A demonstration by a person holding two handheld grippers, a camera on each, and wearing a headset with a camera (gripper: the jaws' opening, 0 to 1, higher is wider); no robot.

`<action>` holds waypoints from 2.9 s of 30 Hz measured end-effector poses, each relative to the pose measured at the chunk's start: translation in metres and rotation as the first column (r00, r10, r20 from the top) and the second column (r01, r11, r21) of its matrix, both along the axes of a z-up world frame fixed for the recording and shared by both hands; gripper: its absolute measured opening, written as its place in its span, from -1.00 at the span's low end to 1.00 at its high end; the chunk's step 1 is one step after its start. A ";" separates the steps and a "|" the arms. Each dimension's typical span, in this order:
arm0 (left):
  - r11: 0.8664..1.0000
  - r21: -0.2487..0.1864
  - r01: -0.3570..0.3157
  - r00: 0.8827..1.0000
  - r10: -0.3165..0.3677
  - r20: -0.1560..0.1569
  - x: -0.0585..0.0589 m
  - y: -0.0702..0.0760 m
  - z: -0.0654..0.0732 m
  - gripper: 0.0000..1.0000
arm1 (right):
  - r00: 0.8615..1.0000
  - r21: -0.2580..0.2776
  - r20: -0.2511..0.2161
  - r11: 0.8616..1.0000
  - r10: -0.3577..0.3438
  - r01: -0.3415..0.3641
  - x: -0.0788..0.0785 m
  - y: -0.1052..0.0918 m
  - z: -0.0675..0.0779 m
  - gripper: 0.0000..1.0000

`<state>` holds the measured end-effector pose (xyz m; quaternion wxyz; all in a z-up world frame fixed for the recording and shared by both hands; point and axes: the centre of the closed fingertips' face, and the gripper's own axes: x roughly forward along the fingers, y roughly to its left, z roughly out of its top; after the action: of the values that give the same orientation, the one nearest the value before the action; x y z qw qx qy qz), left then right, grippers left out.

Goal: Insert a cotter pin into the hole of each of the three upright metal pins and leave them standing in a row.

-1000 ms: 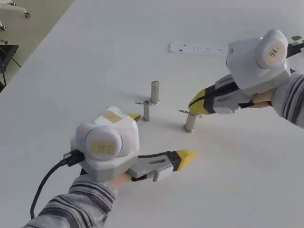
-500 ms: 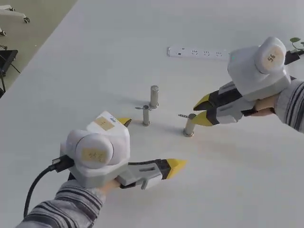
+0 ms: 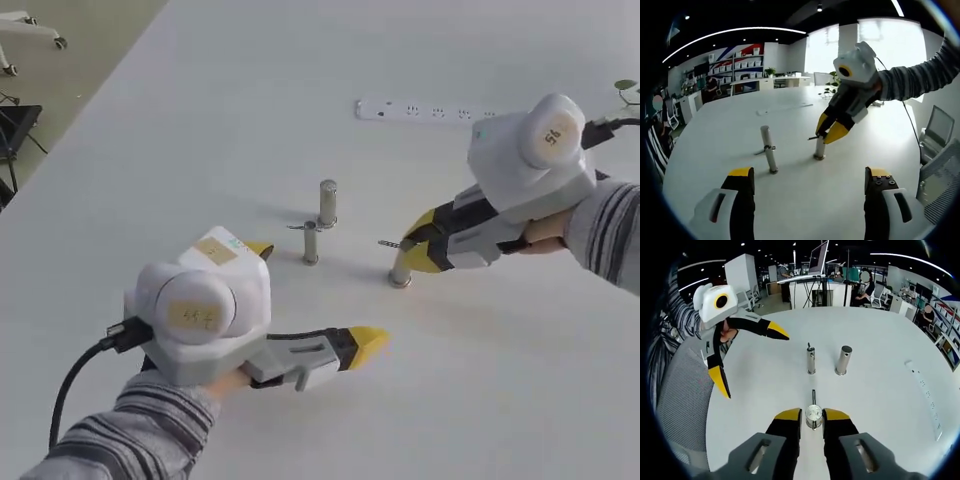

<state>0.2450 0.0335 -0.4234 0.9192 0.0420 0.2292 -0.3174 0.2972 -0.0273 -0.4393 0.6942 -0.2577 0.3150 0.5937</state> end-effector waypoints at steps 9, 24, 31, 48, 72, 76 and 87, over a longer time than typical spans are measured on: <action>1.000 0.004 -0.007 1.000 0.007 -0.009 0.000 0.002 -0.001 0.79 | 0.999 -0.002 0.037 0.999 0.038 -0.038 0.000 0.000 -0.002 -0.84; 1.000 0.005 0.016 1.000 -0.016 -0.020 -0.007 0.001 -0.004 0.77 | 0.995 0.003 0.054 0.996 0.086 -0.087 0.008 0.005 0.002 -0.85; 1.000 0.001 0.016 1.000 -0.016 -0.018 -0.007 0.002 -0.004 0.77 | 0.992 -0.009 0.053 0.993 0.116 -0.116 0.011 0.007 0.002 -0.85; 1.000 0.000 0.018 0.999 -0.018 -0.031 -0.007 0.002 -0.006 0.74 | 0.983 -0.045 0.034 0.983 0.181 -0.179 0.016 0.004 -0.002 -0.84; 1.000 0.001 0.026 0.998 -0.026 -0.049 -0.012 -0.003 -0.010 0.75 | 0.992 0.027 0.008 0.991 0.128 -0.128 0.020 0.011 0.001 -0.59; 1.000 0.003 0.019 0.999 -0.019 -0.046 -0.012 0.000 -0.009 0.76 | 0.999 0.121 -0.015 0.992 0.042 -0.040 0.025 0.023 0.015 -0.52; 1.000 -0.006 0.000 1.000 0.000 -0.026 -0.011 0.003 -0.004 0.78 | 0.994 0.233 0.008 0.967 -0.106 0.101 0.046 0.049 0.028 -0.49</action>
<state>0.2343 0.0367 -0.4278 0.9164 0.0351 0.2400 -0.3186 0.3432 0.0216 -0.4118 0.7527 -0.1638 0.2492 0.5870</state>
